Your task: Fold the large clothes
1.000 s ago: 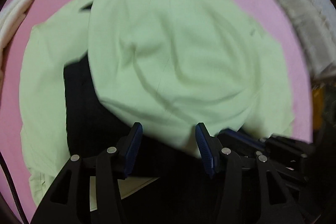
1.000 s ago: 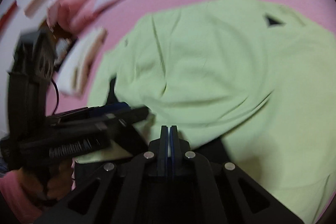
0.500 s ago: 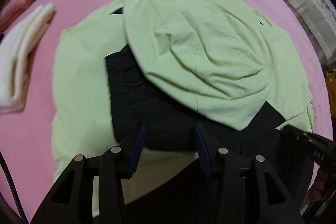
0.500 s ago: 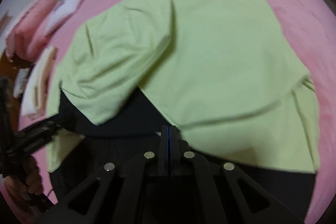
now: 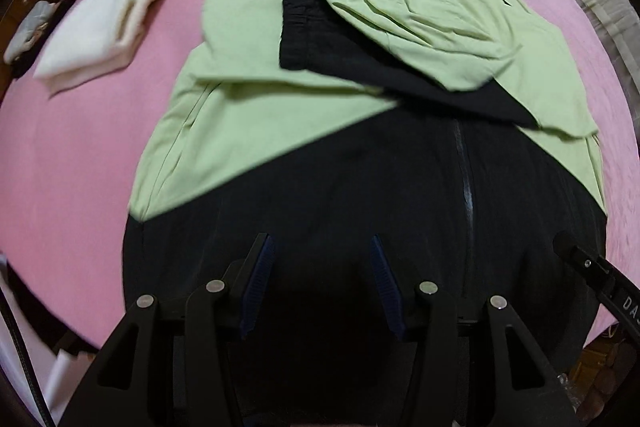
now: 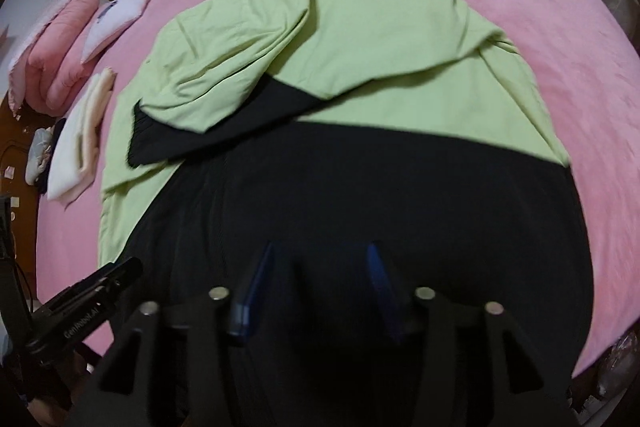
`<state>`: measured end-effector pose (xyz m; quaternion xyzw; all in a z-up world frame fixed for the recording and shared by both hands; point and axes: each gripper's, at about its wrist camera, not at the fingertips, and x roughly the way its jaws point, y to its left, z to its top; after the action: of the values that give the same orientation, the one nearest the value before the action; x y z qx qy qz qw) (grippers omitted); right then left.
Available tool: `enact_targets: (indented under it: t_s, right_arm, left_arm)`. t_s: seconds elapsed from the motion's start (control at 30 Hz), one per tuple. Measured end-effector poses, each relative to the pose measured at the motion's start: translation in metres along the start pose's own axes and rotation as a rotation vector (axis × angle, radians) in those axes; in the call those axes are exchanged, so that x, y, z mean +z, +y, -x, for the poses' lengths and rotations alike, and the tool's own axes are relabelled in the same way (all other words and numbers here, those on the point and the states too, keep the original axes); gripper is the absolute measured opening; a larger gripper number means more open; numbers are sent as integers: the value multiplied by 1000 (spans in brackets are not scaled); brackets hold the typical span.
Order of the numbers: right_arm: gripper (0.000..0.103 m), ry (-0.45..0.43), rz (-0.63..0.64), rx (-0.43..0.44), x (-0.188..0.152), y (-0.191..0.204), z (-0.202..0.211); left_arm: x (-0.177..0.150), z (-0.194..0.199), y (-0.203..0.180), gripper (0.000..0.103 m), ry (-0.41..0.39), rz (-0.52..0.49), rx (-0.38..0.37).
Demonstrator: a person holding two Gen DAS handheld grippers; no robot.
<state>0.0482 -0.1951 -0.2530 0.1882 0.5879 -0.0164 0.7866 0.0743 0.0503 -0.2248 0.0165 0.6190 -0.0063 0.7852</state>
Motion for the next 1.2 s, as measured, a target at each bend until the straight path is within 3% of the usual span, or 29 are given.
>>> enact_targets:
  t_s: [0.13,0.27,0.43,0.63,0.8,0.93,1.2]
  right_arm:
    - [55,39,80,16,-25,6,22]
    - [69,-23,186,-3,-47,19,54]
    - [70,-67,267,20,-75,29,88]
    - [70,-105,265,38,-107,22,119]
    - [71,-116,219,63,-128,8,120]
    - [71,-74,163,62,-142,-5,109]
    - [71,90,-24,97,-174,-43,75]
  left_arm:
    - [-22,19,-9,55,-3,19,15]
    - [-42,46,-18,65,-52,19,38]
    - [-68,86,-19,67,-85,31,-2]
    - [-98,124,-17,71,-126,20,-27]
    - [-114,131,-8,72,-120,68,-78]
    - [-125,121,1,73,-82,93,-74]
    - [-158,78,24,73,93,190,-64]
